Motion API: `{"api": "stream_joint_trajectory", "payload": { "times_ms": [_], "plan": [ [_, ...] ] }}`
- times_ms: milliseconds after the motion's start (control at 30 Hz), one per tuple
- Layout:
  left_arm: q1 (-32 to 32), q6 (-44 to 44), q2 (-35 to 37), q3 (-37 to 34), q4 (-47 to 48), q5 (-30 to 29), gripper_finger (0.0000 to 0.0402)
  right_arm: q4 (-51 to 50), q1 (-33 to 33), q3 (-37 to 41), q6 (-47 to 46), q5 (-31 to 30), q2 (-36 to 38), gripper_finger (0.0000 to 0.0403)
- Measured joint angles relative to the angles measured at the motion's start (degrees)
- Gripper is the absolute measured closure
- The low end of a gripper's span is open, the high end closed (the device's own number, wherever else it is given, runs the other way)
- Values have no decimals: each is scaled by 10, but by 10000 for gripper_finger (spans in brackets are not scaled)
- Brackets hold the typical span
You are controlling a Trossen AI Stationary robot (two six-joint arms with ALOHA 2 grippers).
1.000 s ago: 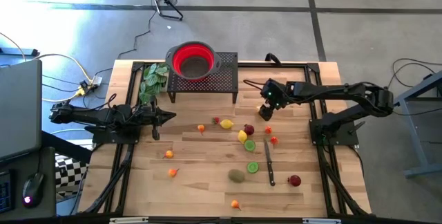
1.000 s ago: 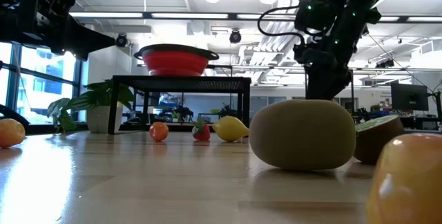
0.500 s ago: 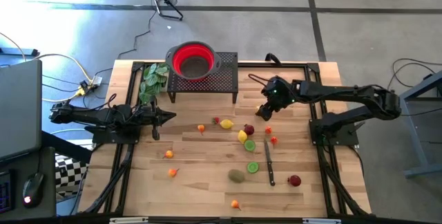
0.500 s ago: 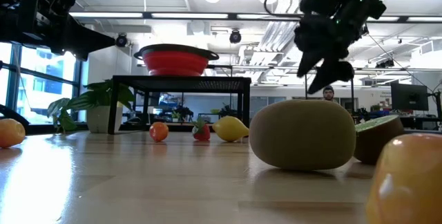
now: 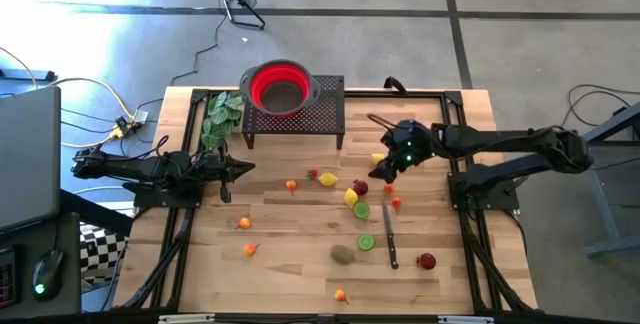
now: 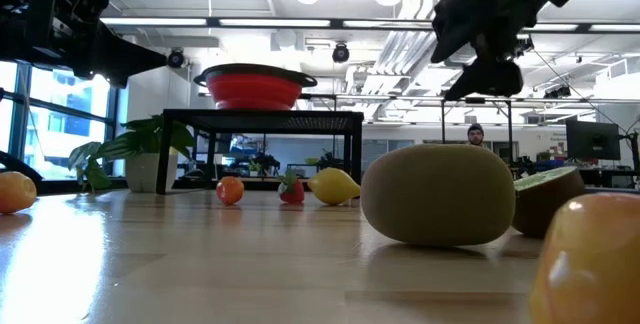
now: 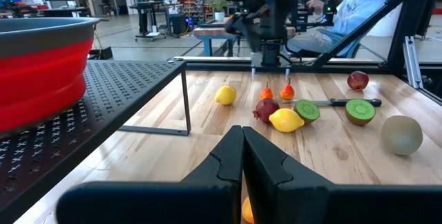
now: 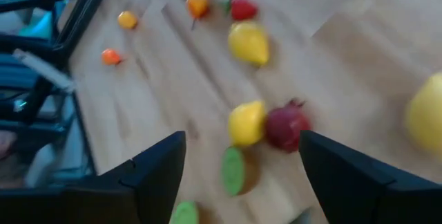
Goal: Pick & Place Fruit
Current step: Put the black knife on the shelf
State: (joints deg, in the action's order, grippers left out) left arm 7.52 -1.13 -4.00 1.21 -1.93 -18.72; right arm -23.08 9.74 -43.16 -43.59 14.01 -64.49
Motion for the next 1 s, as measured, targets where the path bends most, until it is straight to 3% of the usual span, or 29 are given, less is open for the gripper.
{"api": "stream_joint_trajectory", "payload": {
  "times_ms": [433,567,867,1000],
  "plan": [
    [0,0,0,0,0,0,398,30,-158,0,-255,20,0,221],
    [0,0,0,0,0,0,398,44,-217,-5,-302,-42,0,263],
    [0,0,0,0,-1,0,398,13,-326,-91,-297,-199,-25,382],
    [0,0,0,0,-1,0,398,-32,-360,-135,-319,-229,-62,398]
  ]
}}
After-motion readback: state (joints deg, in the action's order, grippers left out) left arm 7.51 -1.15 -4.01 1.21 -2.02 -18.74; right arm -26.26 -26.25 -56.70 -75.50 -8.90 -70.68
